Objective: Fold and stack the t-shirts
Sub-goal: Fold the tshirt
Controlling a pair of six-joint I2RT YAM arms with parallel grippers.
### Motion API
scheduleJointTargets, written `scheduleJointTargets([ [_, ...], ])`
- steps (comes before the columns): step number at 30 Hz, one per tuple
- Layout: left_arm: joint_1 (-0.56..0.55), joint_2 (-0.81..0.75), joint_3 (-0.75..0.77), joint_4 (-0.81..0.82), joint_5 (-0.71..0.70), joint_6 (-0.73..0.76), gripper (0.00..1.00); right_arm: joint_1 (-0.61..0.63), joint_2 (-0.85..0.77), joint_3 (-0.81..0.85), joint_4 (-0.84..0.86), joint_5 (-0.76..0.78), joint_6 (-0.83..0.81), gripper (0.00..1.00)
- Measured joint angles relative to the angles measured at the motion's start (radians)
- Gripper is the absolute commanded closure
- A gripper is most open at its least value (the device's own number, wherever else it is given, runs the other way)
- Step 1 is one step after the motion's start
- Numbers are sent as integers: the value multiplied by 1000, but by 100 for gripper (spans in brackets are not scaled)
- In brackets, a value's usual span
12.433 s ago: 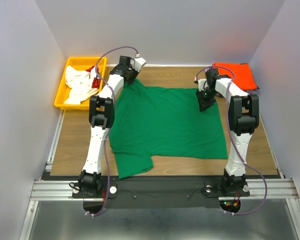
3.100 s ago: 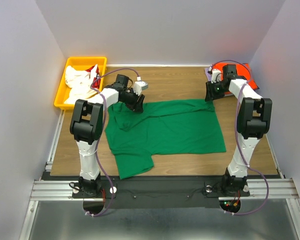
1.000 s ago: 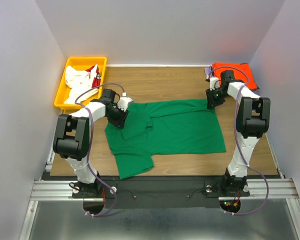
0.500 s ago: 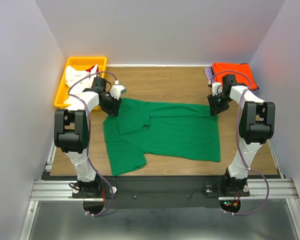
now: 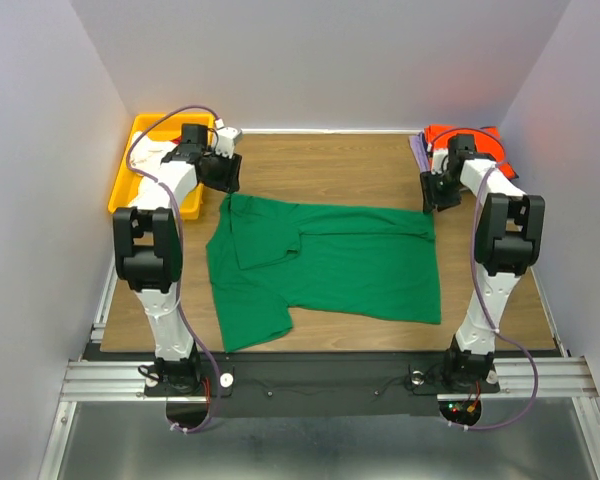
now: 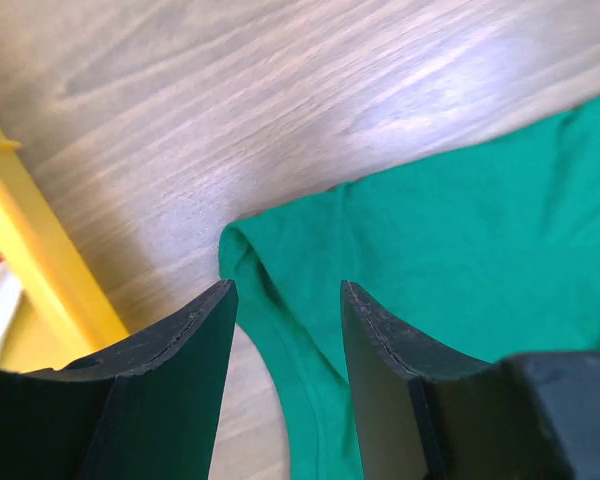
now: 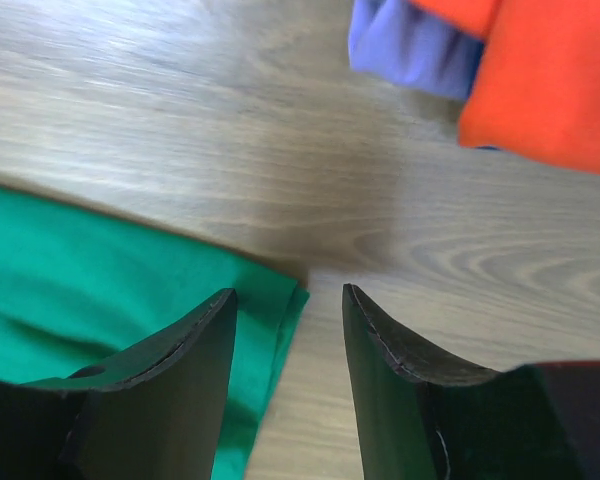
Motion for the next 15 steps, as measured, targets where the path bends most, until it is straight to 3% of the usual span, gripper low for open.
scheduleJointTargets([
  [15,0,156,29,26,-66,-80,51,-27,83,61,-6,13,103,52],
])
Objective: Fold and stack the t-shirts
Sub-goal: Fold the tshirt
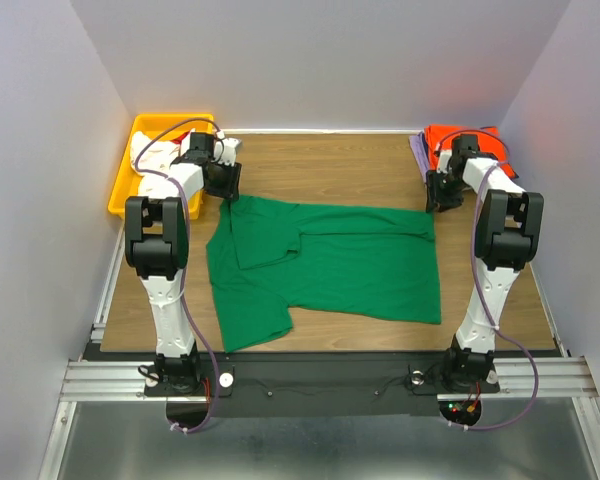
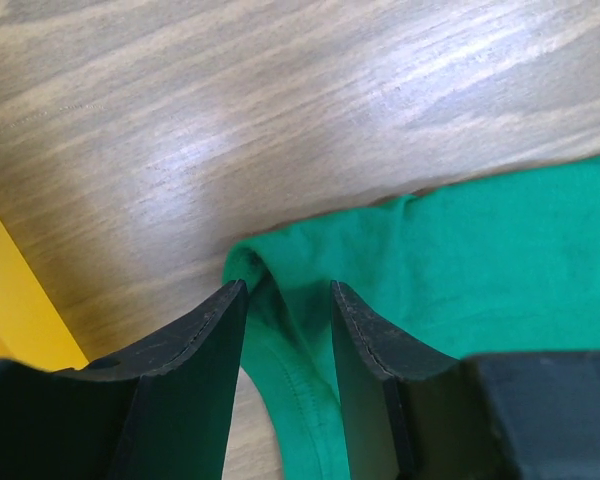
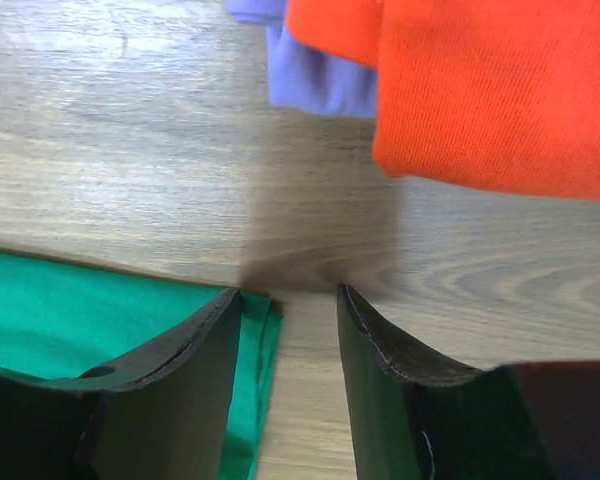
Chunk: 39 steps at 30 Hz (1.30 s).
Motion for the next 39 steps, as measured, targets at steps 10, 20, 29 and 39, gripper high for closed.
scheduleJointTargets([
  [10,0,3,3,6,-3,-16,56,-5,3,-1,-3,-32,24,61],
  [20,0,3,3,5,6,-23,56,-11,-14,-14,-27,-61,33,62],
  [29,0,3,3,4,16,-23,60,-26,-16,-14,-44,-113,53,71],
  [39,0,3,3,3,24,-24,73,-26,-16,-14,-71,-152,61,90],
])
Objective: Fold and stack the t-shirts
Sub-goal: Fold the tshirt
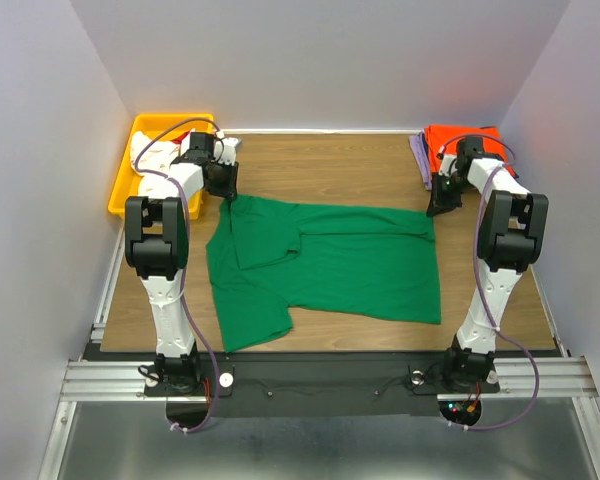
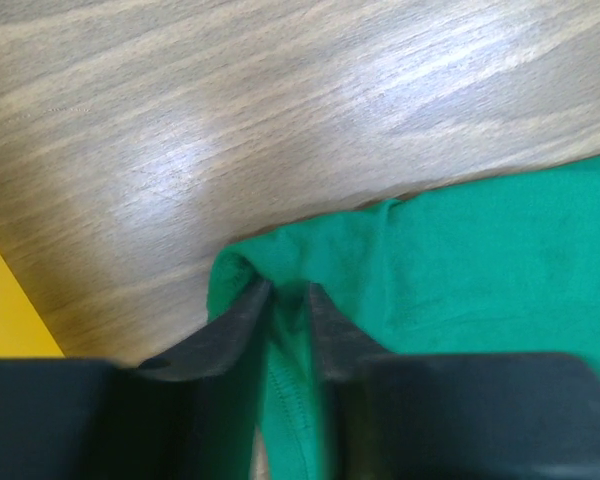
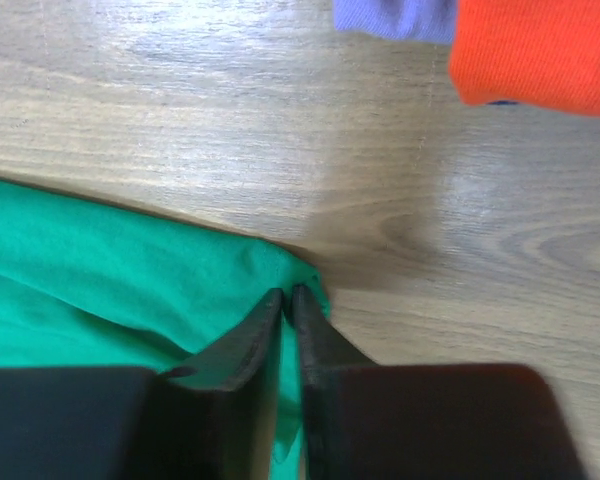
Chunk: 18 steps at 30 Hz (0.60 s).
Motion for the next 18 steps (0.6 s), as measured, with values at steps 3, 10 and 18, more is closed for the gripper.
scheduleJointTargets([
  [3,0,1,2,-5,0,1,75,0,0,0,-2,1,3,99],
  [10,1,16,23,-14,8,-2,65,-2,0,2,-3,2,2,99],
  [18,2,31,46,-25,23,-15,93,-3,1,2,-3,5,-3,99],
])
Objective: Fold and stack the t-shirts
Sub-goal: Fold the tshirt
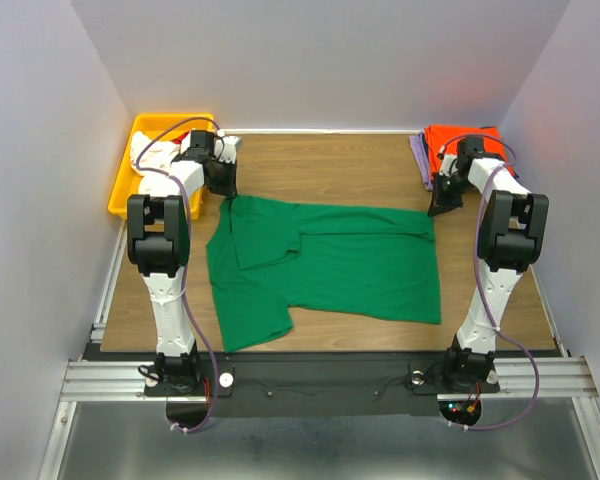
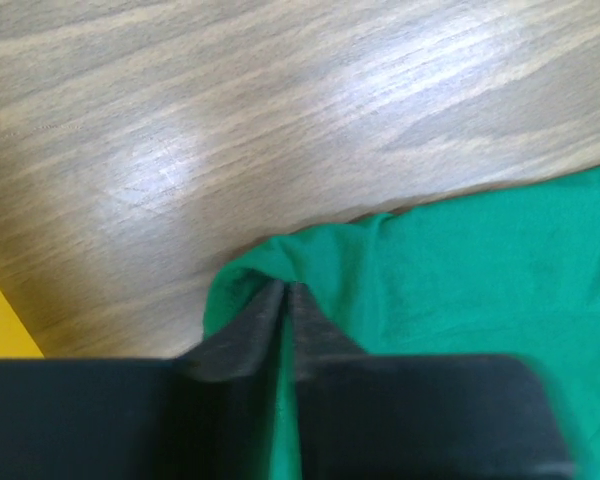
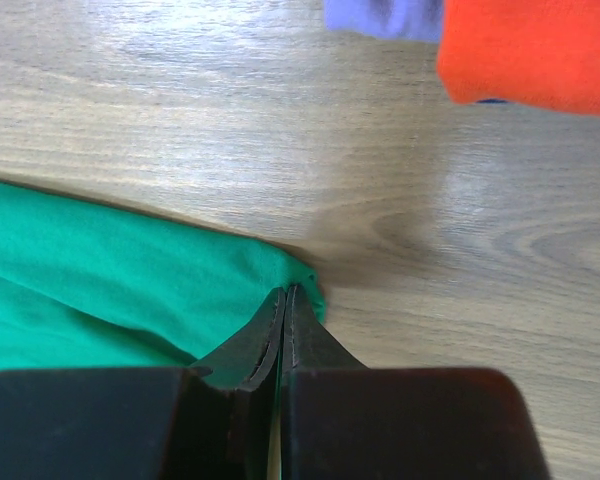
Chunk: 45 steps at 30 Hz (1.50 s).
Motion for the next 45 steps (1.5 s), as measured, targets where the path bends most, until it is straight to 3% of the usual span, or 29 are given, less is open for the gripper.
scheduleJointTargets([
  [2,4,9,4,2,-6,-6,100,0,2,3,0,10,-4,99],
  [15,45,29,35,-6,-56,-10,100,0,99,159,10,57,-14,99],
  [20,42,56,84,-16,-45,2,63,0,116,170,9,51,-16,47],
  [22,45,55,85,-21,-24,13,56,-2,115,170,9,37,-23,37],
  [28,45,-26,53,-43,21,59,53,-2,66,169,-3,14,-47,37],
  [30,45,-108,7,-51,34,82,53,-3,7,152,-14,13,-77,46],
  [36,32,-333,-122,-82,117,201,53,-3,-177,57,-38,-6,-174,57],
  [45,-168,-401,-382,-157,144,375,57,8,-230,-138,-79,-14,-393,61],
])
